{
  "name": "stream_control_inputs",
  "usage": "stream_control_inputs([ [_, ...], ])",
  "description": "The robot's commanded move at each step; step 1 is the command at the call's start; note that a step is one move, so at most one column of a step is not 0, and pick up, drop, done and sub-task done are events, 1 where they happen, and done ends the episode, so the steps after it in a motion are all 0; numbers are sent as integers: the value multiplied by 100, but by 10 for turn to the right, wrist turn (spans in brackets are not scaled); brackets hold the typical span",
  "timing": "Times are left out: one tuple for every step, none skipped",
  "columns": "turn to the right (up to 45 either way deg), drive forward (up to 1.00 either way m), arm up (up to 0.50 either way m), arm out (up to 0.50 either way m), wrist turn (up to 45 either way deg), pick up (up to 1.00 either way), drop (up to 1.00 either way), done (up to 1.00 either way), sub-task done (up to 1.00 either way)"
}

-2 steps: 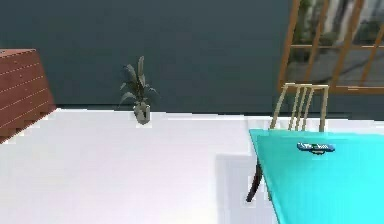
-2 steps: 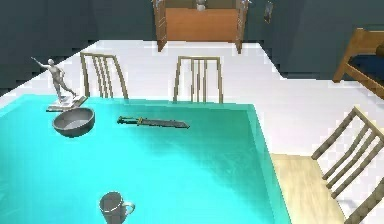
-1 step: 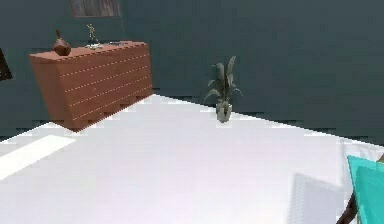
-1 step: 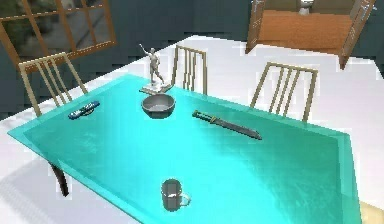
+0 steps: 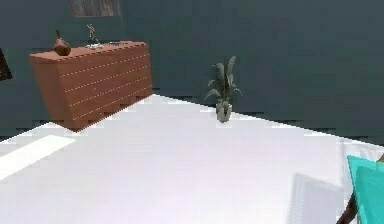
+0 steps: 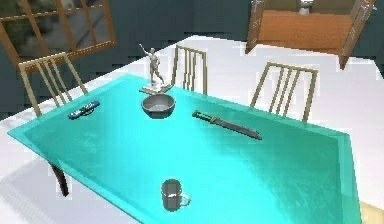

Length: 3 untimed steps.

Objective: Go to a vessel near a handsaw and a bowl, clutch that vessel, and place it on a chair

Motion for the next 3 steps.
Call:
stream_control_inputs([
  [0,0,26,0,0,0,0,0,0],
  [0,0,0,12,0,0,0,0,0],
  [0,0,0,0,450,0,0,0,0],
])
